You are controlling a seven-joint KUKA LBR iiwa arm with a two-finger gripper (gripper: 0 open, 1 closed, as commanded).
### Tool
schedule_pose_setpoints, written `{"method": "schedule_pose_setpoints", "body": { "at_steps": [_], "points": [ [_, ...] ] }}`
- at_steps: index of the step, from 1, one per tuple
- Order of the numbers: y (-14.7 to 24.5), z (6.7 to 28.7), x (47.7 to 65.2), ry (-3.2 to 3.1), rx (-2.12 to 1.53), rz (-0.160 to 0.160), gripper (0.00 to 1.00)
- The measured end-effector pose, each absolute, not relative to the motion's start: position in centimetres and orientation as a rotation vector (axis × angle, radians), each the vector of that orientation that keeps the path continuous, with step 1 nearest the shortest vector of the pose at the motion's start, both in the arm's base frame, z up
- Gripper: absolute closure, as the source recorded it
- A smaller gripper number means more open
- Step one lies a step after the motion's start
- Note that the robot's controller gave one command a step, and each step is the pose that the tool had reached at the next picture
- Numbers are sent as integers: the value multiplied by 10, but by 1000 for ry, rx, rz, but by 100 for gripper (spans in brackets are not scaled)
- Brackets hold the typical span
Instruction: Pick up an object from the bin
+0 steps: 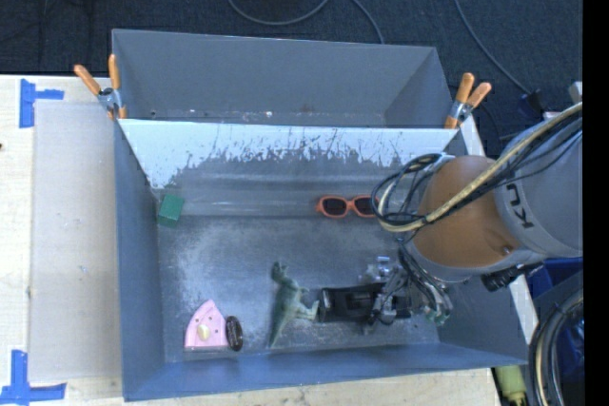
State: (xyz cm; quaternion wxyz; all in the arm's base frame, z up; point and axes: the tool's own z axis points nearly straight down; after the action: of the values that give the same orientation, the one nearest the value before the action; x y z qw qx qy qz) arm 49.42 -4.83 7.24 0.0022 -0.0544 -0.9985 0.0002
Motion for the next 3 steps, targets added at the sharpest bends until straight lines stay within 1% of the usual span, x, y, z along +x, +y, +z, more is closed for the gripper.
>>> {"method": "schedule_pose_setpoints", "body": {
  "at_steps": [1,2,3],
  "points": [
    [-45,116,498,-3123,-169,-1,100],
    [-48,177,495,-3121,-209,0,100],
    [-45,238,504,-3114,-208,0,100]
  ]
}}
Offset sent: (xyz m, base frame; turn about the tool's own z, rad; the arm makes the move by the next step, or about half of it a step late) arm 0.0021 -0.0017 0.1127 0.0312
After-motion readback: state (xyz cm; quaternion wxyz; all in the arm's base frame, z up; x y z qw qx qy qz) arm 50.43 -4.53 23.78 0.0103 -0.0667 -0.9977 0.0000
